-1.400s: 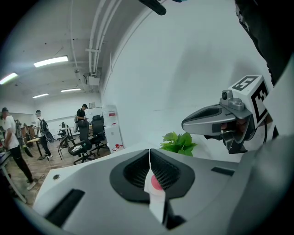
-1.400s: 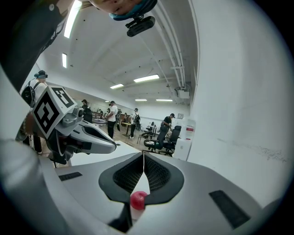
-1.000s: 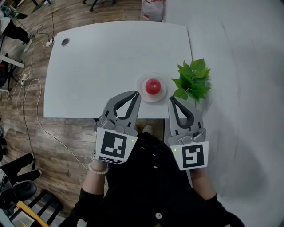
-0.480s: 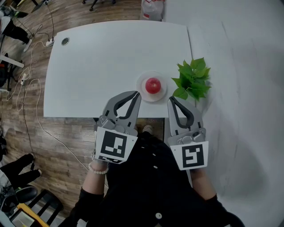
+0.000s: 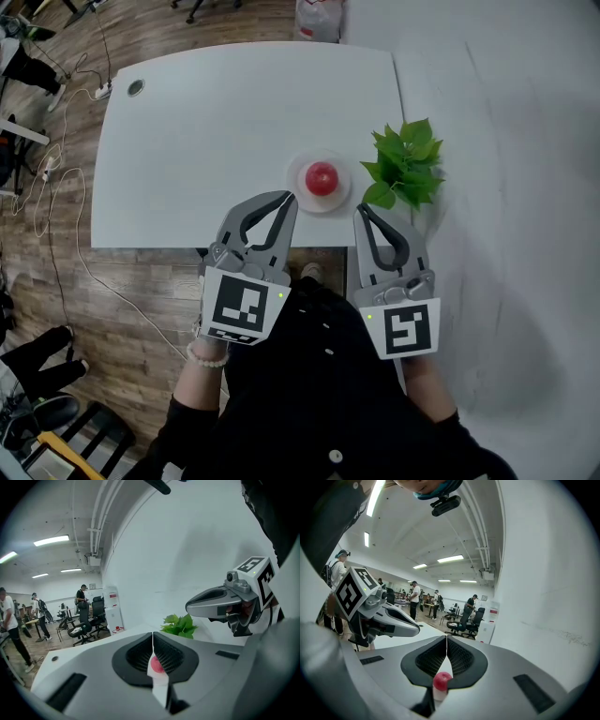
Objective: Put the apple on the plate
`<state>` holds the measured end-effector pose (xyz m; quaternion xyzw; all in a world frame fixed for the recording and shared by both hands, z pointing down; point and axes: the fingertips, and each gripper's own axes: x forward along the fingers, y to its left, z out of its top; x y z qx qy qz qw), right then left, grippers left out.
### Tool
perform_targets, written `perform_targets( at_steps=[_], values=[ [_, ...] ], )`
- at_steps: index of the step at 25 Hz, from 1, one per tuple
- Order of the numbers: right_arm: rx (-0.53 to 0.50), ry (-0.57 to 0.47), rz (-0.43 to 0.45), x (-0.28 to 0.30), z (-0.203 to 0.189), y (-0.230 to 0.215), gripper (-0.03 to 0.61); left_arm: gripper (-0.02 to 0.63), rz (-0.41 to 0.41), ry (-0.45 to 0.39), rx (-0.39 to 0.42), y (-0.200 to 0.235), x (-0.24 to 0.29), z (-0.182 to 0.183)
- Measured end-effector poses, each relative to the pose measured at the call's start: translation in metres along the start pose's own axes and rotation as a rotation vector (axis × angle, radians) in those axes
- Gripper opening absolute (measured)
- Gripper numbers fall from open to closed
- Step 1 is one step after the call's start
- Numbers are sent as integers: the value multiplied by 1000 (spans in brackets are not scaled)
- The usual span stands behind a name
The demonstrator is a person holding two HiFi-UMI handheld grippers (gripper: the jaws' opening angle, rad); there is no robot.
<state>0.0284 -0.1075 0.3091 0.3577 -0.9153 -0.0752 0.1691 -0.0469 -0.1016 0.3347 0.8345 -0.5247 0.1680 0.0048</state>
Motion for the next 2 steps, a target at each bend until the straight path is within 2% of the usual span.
perform_targets(
  at_steps=[2],
  values=[
    [0,6,0,-1,-1,0,41,18,0,0,6,0,0,-1]
  ],
)
